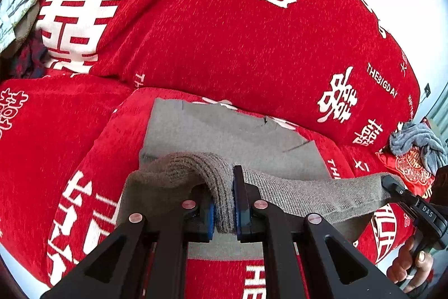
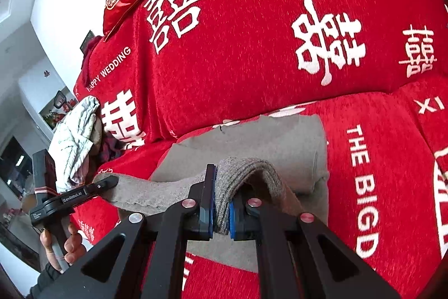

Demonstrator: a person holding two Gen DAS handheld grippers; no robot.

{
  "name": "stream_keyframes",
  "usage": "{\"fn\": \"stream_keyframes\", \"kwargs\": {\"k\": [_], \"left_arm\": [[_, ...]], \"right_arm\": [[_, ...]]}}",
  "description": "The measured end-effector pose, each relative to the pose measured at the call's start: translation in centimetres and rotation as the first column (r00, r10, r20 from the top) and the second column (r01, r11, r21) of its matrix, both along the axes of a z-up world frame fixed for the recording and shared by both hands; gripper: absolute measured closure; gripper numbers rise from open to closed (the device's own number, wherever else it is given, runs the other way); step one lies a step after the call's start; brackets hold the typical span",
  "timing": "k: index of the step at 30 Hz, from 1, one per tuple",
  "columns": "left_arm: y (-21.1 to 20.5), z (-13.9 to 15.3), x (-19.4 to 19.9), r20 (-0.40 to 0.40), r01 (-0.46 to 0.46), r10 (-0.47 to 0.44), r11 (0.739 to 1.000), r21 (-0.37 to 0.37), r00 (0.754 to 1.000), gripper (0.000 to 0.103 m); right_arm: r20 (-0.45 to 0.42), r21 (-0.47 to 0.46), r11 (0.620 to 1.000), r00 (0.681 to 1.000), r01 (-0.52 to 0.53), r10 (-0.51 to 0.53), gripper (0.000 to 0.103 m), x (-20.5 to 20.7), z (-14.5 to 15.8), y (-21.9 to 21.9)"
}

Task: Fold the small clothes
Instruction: 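Lift the held edge with both grippers and fold it over the sweater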

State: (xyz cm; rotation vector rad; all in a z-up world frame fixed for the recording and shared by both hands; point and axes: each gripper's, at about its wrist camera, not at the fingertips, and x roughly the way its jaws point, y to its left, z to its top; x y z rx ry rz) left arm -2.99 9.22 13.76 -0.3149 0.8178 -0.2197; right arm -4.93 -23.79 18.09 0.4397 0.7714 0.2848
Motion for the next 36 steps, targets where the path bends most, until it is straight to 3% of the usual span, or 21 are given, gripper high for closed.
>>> {"fn": "stream_keyframes", "kwargs": {"k": [22, 36], "left_arm": [[-2.1, 1.0, 7.2, -0.035, -0.001, 0.003, 0.998, 0.061, 0.999, 0.091], [-3.1, -1.7, 13.1, -0.14, 0.015, 0.002, 0.993, 0.117, 0.99, 0.091]], "right_arm": [[-0.048, -0.031, 0.998, 0.998, 0.047, -0.048, 0.095, 7.2, -0.6, -0.9], [-0.181, -0.092, 0.994, 0.98, 0.063, -0.079, 0.095, 12.8, -3.8, -0.9]]}}
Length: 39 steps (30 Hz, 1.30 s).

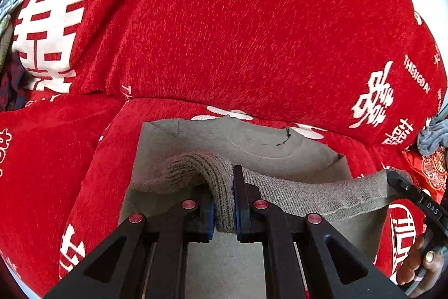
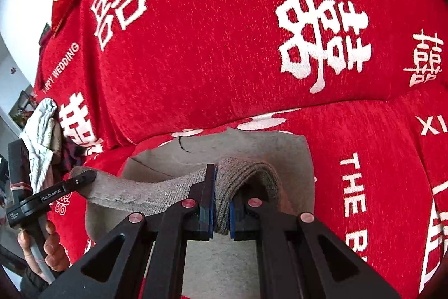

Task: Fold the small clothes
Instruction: 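Lift the held edge with both grippers and fold it over the sweater, then lower the folded edge and open both grippers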

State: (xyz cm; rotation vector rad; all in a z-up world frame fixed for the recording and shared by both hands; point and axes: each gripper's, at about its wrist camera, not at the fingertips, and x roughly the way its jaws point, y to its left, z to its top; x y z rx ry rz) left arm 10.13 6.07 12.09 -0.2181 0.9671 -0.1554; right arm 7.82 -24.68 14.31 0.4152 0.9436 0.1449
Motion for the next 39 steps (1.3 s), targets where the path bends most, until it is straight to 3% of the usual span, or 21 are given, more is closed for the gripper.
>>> {"fn": "stream_keyframes", "kwargs": {"k": [19, 29, 32, 34, 36, 38, 39], "left_arm": [[-1.0, -6.9, 7.4, -0.146, 0.017, -0.01, 0.999, 0.05, 0.989, 0.091], [-0.6, -10.7, 9.6, -0.251, 0.0, 0.003, 1.0, 0.012, 0.968, 0.09], [0.1, -11.1, 10.0, -0.271, -0.015, 0.0, 0.999, -0.051, 0.963, 0.075], [0.6, -11.5, 10.1, -0.3, -0.031, -0.006, 0.992, -0.12, 0.954, 0.036], [0.9, -11.1, 10.0, -0.281, -0.059, 0.019, 0.989, -0.136, 0.959, 0.021], [1.0, -10.5, 9.9, -0.27, -0.076, 0.042, 0.99, -0.116, 0.962, 0.021], [1.1, -10.3, 10.0, -0.273, -0.074, 0.038, 0.989, -0.124, 0.961, 0.02]], "right_arm": [[-0.129, -0.01, 0.999, 0.99, 0.051, -0.051, 0.095, 5.7, -7.1, -0.9], [-0.187, 0.002, 0.998, 0.98, 0.064, -0.062, 0.095, 7.2, -10.5, -1.5], [-0.208, 0.049, 0.996, 0.976, 0.08, -0.068, 0.092, 7.3, -11.2, -2.0], [-0.222, 0.092, 0.992, 0.973, 0.09, -0.068, 0.086, 7.5, -11.7, -2.5], [-0.222, 0.13, 0.987, 0.973, 0.098, -0.067, 0.067, 7.4, -11.8, -2.8], [-0.204, 0.142, 0.984, 0.976, 0.104, -0.074, 0.044, 7.3, -11.4, -3.1], [-0.194, 0.142, 0.984, 0.978, 0.108, -0.079, 0.042, 7.1, -10.9, -3.2]]}}
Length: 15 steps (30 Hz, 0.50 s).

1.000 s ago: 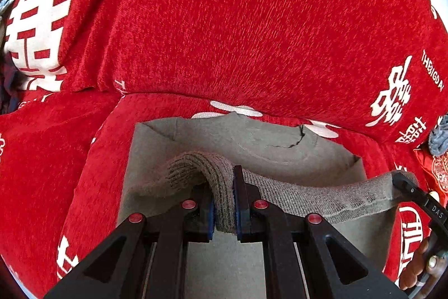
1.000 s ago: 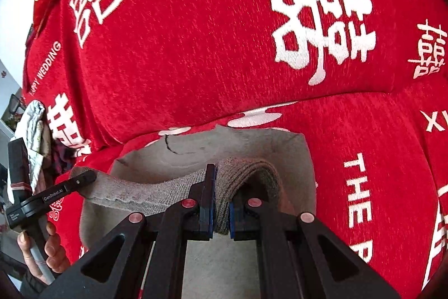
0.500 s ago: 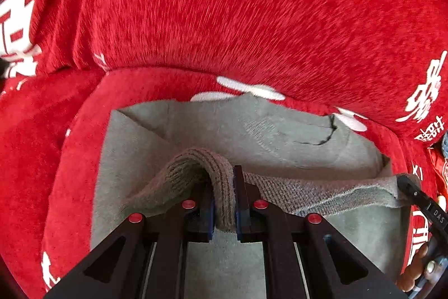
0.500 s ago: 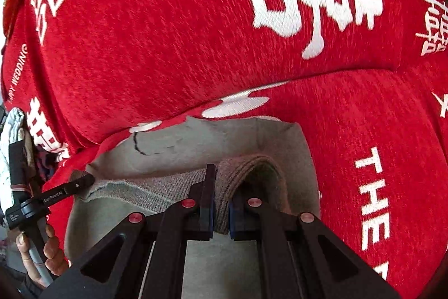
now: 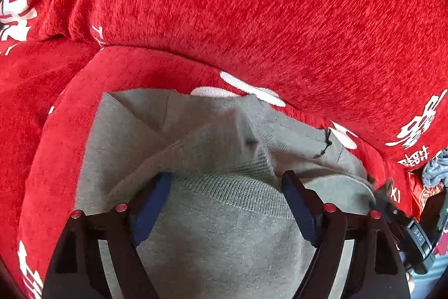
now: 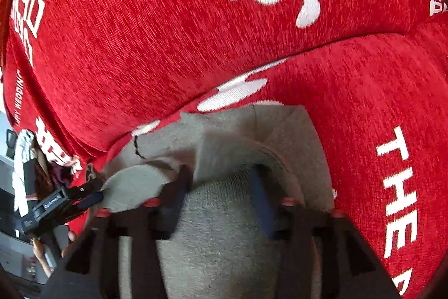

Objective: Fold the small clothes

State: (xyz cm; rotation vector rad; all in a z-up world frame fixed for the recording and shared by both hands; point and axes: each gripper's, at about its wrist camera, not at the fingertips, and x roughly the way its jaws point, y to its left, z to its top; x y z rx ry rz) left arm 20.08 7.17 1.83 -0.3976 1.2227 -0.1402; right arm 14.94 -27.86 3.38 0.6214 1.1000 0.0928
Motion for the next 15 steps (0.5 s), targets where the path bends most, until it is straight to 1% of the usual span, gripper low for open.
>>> {"fn": "stream_keyframes", "kwargs": {"k": [2, 3, 5, 6, 7, 9, 10, 12, 14, 15], "left_arm": [[0.7, 1.0, -0.4, 0.015, -0.01, 0.01, 1.0, -0.005, 1.0, 0.021], [1.1, 1.7, -0.7, 0.038, -0.015, 0.015, 1.0, -0.003, 0.999, 0.021], [1.7, 3.3, -1.7, 0.105, -0.02, 0.019, 1.0, 0.003, 0.994, 0.02], [1.7, 3.7, -1.9, 0.123, -0.016, 0.014, 1.0, 0.014, 0.992, 0.021], [1.2, 4.0, -2.2, 0.133, -0.001, -0.003, 0.999, 0.037, 0.991, 0.021], [-1.0, 3.6, -2.3, 0.114, 0.069, -0.081, 0.992, 0.105, 0.99, 0.021], [-1.7, 3.3, -2.3, 0.106, 0.089, -0.103, 0.988, 0.129, 0.989, 0.021], [-4.0, 2.2, -2.3, 0.096, 0.14, -0.168, 0.96, 0.242, 0.981, 0.02], [-4.7, 1.2, -2.0, 0.091, 0.154, -0.192, 0.937, 0.314, 0.977, 0.021], [-4.7, 0.5, -1.6, 0.081, 0.155, -0.192, 0.93, 0.333, 0.978, 0.02]], "right_arm": [[0.027, -0.012, 1.0, 1.0, 0.015, -0.015, 0.041, -0.5, 1.3, -0.3], [0.057, -0.031, 0.999, 0.998, 0.022, -0.02, 0.041, -0.9, 2.3, -0.5], [0.094, -0.085, 0.996, 0.996, 0.009, -0.001, 0.041, -1.3, 3.5, -0.2], [0.095, -0.133, 0.991, 0.995, -0.022, 0.035, 0.041, -1.3, 3.9, 0.5], [0.085, -0.159, 0.986, 0.994, -0.052, 0.066, 0.041, -1.0, 4.0, 1.2], [0.042, -0.203, 0.97, 0.989, -0.13, 0.142, 0.041, -0.3, 3.5, 3.3], [0.023, -0.222, 0.962, 0.986, -0.157, 0.166, 0.041, 0.0, 3.1, 4.2], [-0.011, -0.298, 0.936, 0.981, -0.187, 0.193, 0.041, 0.6, 2.1, 5.9], [-0.037, -0.337, 0.919, 0.979, -0.203, 0.202, 0.041, 1.0, 1.1, 6.3], [-0.058, -0.346, 0.915, 0.978, -0.206, 0.199, 0.041, 1.4, 0.4, 6.2]]}}
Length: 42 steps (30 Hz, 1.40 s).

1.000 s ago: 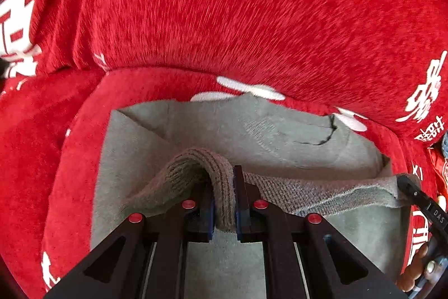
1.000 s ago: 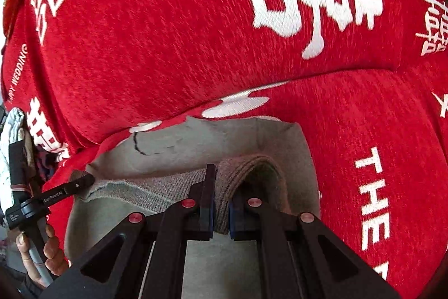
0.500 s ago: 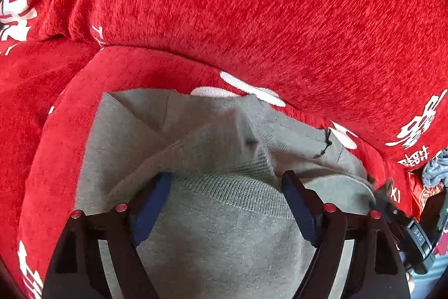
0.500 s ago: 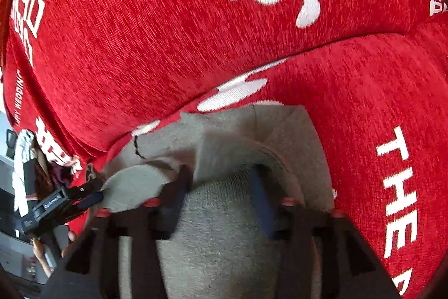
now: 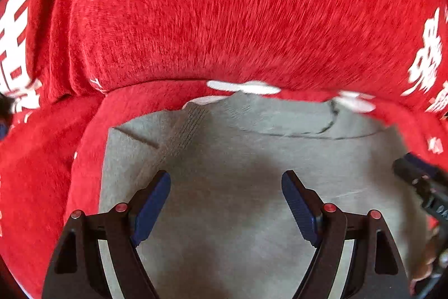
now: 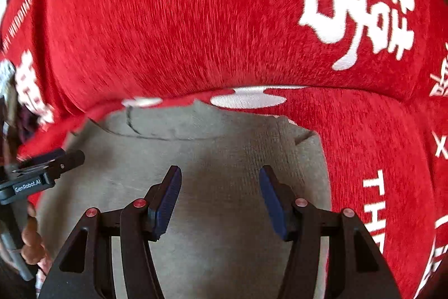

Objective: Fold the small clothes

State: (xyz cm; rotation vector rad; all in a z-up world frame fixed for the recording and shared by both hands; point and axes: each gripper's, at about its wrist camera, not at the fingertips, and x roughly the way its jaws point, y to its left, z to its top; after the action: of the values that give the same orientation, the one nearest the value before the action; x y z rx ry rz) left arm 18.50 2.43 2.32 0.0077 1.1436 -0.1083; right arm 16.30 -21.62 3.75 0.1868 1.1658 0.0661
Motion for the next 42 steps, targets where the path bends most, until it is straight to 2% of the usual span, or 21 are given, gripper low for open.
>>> {"fn": "stream_keyframes", "kwargs": {"k": [2, 4, 7, 11, 13, 15, 17, 19, 23, 25, 26, 28, 30, 33, 35, 37, 38, 42], "left_arm": [[0.8, -1.2, 0.7, -0.017, -0.016, 0.016, 1.0, 0.004, 1.0, 0.021], [2.0, -2.0, 1.1, -0.023, -0.029, 0.028, 0.999, -0.035, 0.999, 0.021], [2.5, -2.2, 1.1, 0.011, -0.034, 0.035, 0.997, -0.063, 0.999, 0.021], [1.7, -2.1, 1.1, 0.014, -0.025, 0.025, 1.0, 0.004, 1.0, 0.021], [1.5, -0.7, -0.4, 0.05, -0.036, 0.033, 0.998, 0.052, 0.998, 0.021], [1.4, 0.6, -2.7, 0.08, -0.018, 0.016, 1.0, 0.025, 0.997, 0.021], [1.0, 1.3, -5.1, 0.094, 0.005, -0.004, 1.0, -0.009, 0.996, 0.021], [0.2, 1.4, -7.2, 0.101, 0.035, -0.034, 0.999, -0.005, 0.994, 0.021], [-1.6, 0.6, -9.9, 0.11, 0.067, -0.079, 0.992, 0.109, 0.991, 0.021], [-1.2, -0.2, -10.8, 0.096, 0.057, -0.07, 0.99, 0.132, 0.993, 0.02], [-0.4, -0.4, -11.3, 0.104, 0.053, -0.064, 0.993, 0.107, 0.993, 0.02], [1.2, -0.4, -11.9, 0.105, 0.025, -0.034, 0.996, 0.081, 0.994, 0.009], [3.3, -0.3, -12.4, 0.095, -0.005, 0.002, 1.0, 0.029, 0.995, 0.009], [4.9, 0.6, -13.4, 0.082, -0.069, 0.068, 0.998, 0.006, 0.994, 0.009], [4.9, 1.6, -14.5, 0.111, -0.082, 0.084, 0.996, -0.02, 0.99, 0.009], [4.1, 2.3, -15.8, 0.133, -0.074, 0.08, 0.996, -0.049, 0.988, 0.009], [3.1, 2.6, -16.6, 0.146, -0.058, 0.064, 0.997, -0.05, 0.987, 0.009], [-0.2, 2.6, -18.9, 0.202, -0.014, 0.006, 0.999, 0.04, 0.979, 0.009]], "right_arm": [[-0.014, -0.023, 1.0, 1.0, 0.02, -0.02, 0.041, 0.3, -0.9, -0.7], [-0.012, -0.032, 0.999, 0.999, 0.04, -0.04, 0.042, 0.3, -1.4, -1.8], [0.003, 0.021, 0.997, 0.997, 0.078, -0.078, 0.042, 0.1, -2.1, -3.4], [-0.005, 0.016, 0.995, 0.995, 0.1, -0.1, 0.042, -0.1, -1.6, -3.7], [0.005, -0.023, 0.993, 0.993, 0.118, -0.118, 0.041, -1.2, 0.0, -3.1], [0.05, -0.006, 0.996, 0.995, 0.084, -0.084, 0.041, -3.1, 1.6, -2.0], [0.059, 0.005, 1.0, 0.998, 0.021, -0.022, 0.041, -5.0, 2.2, 0.1], [0.066, 0.001, 0.999, 0.997, -0.04, 0.04, 0.041, -6.7, 2.3, 2.4], [0.049, -0.087, 0.989, 0.991, -0.118, 0.123, 0.041, -8.5, 1.1, 6.1], [0.055, -0.152, 0.979, 0.988, -0.136, 0.146, 0.042, -9.6, 0.7, 6.4], [0.06, -0.149, 0.98, 0.988, -0.134, 0.144, 0.042, -9.9, 0.8, 6.0], [0.069, -0.118, 0.988, 0.991, -0.104, 0.113, 0.042, -10.8, 1.0, 4.2], [0.068, -0.1, 0.993, 0.995, -0.061, 0.068, 0.042, -11.8, 1.3, 2.3], [0.071, -0.088, 0.996, 0.997, -0.016, 0.022, 0.042, -13.4, 2.4, 0.6], [0.097, -0.089, 0.996, 0.995, 0.012, -0.004, 0.041, -14.7, 3.6, 0.8], [0.129, -0.052, 0.999, 0.992, 0.002, 0.005, 0.041, -15.9, 4.4, 2.0], [0.135, -0.045, 0.999, 0.991, -0.016, 0.022, 0.041, -16.2, 4.4, 3.0], [0.136, -0.078, 0.992, 0.985, -0.1, 0.11, 0.041, -17.5, 3.4, 7.1]]}}
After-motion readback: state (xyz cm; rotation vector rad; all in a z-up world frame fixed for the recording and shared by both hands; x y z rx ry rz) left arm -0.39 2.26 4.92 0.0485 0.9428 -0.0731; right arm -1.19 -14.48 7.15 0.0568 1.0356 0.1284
